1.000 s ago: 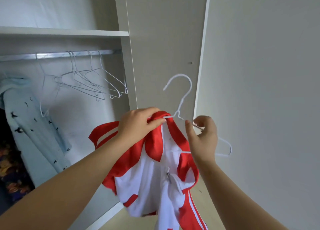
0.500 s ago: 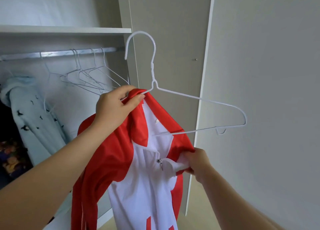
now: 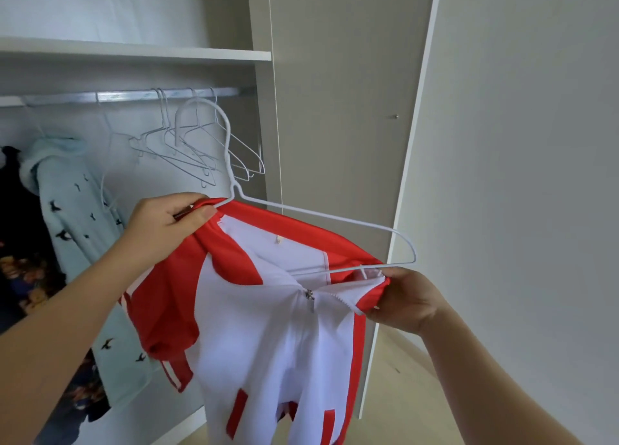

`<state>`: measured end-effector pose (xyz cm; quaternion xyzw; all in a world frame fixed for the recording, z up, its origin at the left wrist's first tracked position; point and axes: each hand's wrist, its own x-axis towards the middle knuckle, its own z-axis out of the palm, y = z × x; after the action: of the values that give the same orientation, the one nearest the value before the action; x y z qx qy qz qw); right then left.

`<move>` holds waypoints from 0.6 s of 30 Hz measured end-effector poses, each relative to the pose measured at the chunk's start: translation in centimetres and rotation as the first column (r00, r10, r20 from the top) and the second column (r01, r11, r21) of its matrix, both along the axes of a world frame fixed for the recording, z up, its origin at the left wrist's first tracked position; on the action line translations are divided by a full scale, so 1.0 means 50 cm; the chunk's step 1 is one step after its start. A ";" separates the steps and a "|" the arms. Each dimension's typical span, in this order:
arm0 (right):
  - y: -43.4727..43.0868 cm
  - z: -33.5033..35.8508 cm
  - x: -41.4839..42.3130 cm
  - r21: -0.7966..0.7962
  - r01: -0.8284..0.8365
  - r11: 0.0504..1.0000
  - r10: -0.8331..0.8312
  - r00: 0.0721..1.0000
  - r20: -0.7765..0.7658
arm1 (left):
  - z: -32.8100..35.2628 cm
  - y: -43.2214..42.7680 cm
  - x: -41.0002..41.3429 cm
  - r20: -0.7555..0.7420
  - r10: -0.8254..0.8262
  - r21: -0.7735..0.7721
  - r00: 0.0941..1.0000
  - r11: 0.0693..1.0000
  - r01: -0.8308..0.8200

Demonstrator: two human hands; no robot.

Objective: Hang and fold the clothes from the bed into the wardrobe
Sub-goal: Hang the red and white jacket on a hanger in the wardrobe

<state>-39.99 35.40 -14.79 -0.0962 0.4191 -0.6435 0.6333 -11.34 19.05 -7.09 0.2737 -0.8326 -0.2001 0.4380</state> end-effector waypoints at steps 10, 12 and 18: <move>-0.011 0.038 -0.005 0.183 0.078 0.980 -0.072 0.997 -0.041 | -0.029 0.004 -0.019 0.130 0.071 -0.064 0.989 0.996 -0.063; -0.016 0.038 0.000 0.197 0.076 0.977 -0.062 0.995 -0.079 | -0.034 0.011 -0.038 0.105 0.039 -0.039 0.994 0.999 -0.035; -0.023 0.025 0.007 0.288 0.199 0.937 -0.115 0.951 -0.286 | -0.036 0.012 -0.043 0.083 -0.064 0.028 0.995 0.998 0.062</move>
<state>-39.63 34.26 -13.56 -0.0456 0.6028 -0.5991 0.5250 -13.49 19.64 -8.88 0.2608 -0.8558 -0.2127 0.3928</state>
